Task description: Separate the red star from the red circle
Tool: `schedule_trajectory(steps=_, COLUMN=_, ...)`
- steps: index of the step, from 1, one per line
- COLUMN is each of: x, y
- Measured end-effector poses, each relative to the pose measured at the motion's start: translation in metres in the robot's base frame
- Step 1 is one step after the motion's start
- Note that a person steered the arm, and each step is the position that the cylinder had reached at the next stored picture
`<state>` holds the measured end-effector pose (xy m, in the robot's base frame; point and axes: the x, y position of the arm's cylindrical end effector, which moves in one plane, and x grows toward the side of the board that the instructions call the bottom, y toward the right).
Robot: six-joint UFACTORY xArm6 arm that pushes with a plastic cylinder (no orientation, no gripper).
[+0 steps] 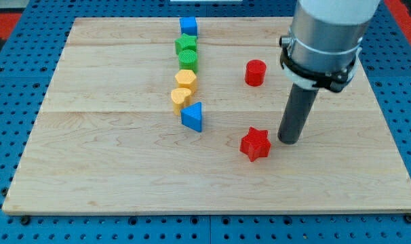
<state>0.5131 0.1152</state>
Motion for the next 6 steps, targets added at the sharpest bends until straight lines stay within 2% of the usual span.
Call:
schedule_trajectory(steps=2, x=0.001, y=-0.068)
schedule_trajectory(steps=6, x=-0.005, y=-0.095)
